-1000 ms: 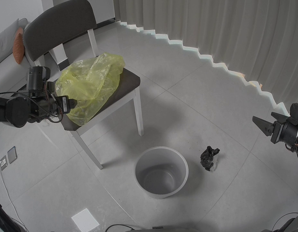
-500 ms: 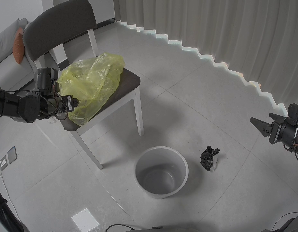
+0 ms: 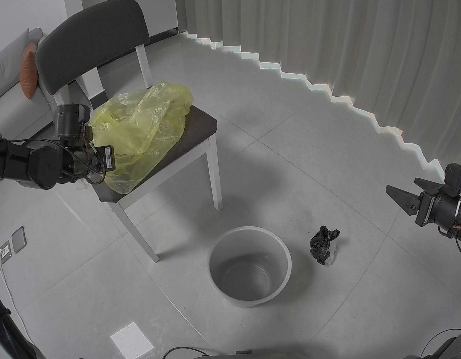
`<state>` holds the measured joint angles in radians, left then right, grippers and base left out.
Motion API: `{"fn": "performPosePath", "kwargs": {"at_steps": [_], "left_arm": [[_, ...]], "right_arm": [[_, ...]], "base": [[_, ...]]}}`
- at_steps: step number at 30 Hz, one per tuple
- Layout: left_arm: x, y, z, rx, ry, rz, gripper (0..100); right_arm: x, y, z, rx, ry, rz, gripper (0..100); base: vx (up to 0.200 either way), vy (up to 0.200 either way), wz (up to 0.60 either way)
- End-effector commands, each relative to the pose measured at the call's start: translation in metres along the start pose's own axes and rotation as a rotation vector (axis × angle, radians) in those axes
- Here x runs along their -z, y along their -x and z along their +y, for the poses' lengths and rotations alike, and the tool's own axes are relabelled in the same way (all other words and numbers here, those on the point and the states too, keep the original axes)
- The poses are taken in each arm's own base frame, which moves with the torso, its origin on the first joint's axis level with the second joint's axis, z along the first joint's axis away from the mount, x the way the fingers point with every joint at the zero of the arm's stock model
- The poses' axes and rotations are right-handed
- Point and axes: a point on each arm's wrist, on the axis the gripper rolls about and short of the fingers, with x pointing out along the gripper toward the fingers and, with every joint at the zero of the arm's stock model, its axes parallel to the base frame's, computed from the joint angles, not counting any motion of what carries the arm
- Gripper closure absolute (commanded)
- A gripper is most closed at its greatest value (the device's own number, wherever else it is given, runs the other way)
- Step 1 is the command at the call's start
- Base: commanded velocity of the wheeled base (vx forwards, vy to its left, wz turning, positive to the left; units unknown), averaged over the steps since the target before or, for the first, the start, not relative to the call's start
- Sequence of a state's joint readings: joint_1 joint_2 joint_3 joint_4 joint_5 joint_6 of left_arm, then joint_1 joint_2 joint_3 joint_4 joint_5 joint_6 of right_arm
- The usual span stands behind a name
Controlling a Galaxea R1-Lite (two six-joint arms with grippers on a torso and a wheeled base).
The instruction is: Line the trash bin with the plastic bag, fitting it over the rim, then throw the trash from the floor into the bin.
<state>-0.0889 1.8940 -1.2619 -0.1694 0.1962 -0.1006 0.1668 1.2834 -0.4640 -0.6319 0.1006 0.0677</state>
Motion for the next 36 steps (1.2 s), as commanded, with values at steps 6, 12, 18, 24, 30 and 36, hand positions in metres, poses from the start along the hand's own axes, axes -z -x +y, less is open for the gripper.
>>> {"fn": "performPosePath", "kwargs": {"at_steps": [6, 12, 18, 24, 30, 36], "left_arm": [[-0.074, 0.156, 0.002, 0.259, -0.366, -0.312, 100], [-0.105, 0.236, -0.020, 0.456, -0.492, -0.347, 100], [-0.085, 0.253, -0.041, 0.699, -0.584, -0.340, 100], [-0.065, 0.255, -0.043, 0.795, -0.703, -0.330, 100], [-0.051, 0.257, -0.048, 0.836, -0.725, -0.298, 100], [-0.043, 0.252, -0.051, 0.851, -0.740, -0.268, 100]], "right_arm": [[-0.004, 0.012, 0.005, -0.052, 0.007, -0.035, 0], [-0.010, 0.018, 0.008, -0.128, 0.014, -0.066, 0], [-0.012, 0.024, 0.012, -0.187, 0.024, -0.078, 0], [-0.020, 0.024, 0.014, -0.222, 0.030, -0.101, 0], [-0.026, 0.020, 0.015, -0.265, 0.032, -0.110, 0], [-0.032, 0.009, 0.015, -0.278, 0.031, -0.102, 0]], "base": [[0.000, 0.000, 0.00], [0.000, 0.000, 0.00], [0.000, 0.000, 0.00], [0.000, 0.000, 0.00], [0.000, 0.000, 0.00], [0.000, 0.000, 0.00]]}}
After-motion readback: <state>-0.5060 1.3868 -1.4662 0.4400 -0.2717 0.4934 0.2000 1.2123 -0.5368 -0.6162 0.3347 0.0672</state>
